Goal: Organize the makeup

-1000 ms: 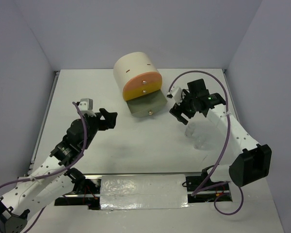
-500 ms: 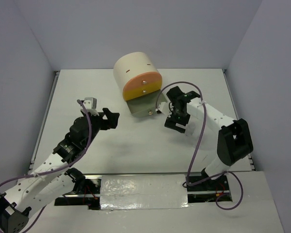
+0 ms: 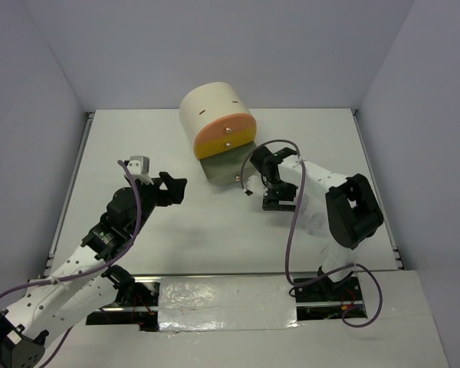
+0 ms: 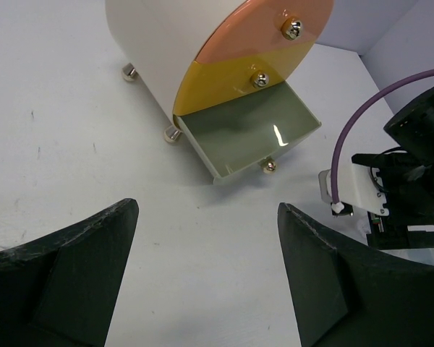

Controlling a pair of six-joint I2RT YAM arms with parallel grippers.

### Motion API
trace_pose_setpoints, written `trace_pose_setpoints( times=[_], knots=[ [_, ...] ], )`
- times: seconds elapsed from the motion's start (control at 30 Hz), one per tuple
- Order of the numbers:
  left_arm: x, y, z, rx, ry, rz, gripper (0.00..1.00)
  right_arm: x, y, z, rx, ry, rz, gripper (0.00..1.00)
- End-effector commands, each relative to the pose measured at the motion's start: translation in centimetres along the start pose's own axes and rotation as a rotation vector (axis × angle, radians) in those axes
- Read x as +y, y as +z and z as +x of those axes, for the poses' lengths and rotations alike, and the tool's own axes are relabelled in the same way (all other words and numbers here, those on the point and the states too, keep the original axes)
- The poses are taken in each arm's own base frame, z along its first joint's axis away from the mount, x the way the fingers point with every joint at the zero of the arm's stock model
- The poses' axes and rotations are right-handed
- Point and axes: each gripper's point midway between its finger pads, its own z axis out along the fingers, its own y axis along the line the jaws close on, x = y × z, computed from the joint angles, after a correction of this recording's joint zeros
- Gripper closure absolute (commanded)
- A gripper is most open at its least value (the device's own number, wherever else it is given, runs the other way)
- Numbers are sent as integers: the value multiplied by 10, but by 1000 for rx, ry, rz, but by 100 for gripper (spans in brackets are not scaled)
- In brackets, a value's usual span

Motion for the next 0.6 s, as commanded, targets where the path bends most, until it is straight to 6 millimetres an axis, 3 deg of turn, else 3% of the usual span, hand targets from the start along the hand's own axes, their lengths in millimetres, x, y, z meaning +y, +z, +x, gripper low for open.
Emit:
trace_pose_setpoints(
  times=[0.0,0.37,0.57],
  knots=[
    [-5,0,-16,-57,-16,20,10,-5,-5,4,79,-95,8,14],
    [1,-6,-13,-66,-36,12,10,-1,13,23,227,-169,-12,19],
    [1,-5,-12,-64,-34,11,10,4,15,30,275,-200,-38,27]
  ],
)
